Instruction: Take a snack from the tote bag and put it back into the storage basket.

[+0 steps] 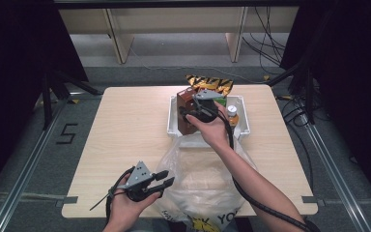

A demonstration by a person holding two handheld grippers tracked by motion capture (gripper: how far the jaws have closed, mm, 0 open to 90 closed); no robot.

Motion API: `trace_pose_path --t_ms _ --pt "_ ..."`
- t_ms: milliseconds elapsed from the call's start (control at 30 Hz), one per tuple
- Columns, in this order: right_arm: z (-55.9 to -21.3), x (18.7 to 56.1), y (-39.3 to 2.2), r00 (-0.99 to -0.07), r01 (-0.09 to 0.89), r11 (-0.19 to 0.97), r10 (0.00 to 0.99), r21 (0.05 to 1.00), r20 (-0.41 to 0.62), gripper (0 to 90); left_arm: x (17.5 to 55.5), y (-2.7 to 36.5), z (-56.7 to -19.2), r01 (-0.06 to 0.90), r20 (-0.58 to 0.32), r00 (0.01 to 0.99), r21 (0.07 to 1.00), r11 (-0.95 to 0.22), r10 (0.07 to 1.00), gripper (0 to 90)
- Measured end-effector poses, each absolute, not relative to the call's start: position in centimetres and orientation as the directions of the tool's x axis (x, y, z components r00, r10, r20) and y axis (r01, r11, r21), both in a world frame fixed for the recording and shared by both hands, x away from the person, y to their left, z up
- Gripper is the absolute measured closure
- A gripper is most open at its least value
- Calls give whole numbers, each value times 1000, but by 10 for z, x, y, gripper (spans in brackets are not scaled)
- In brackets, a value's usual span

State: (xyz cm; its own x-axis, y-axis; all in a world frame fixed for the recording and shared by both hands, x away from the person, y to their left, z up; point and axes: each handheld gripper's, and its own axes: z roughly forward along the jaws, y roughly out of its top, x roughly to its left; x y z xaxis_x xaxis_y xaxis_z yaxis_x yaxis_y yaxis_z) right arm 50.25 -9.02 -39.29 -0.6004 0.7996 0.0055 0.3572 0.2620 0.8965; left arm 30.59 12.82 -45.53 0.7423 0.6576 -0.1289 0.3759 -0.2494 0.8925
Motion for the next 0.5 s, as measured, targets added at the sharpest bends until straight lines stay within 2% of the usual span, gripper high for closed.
trace_pose_path --t_ms 100,267,500 --pt "-396 502 -86 -592 372 242 806 896 28 382 306 128 -455 376 -129 743 892 -250 657 647" --pt "-403 504 -85 -611 373 284 791 883 4 381 306 128 -455 376 -128 743 892 -251 657 648" --pt "-409 504 -83 -600 397 281 800 874 15 380 306 128 -455 376 -129 743 892 -251 657 647"
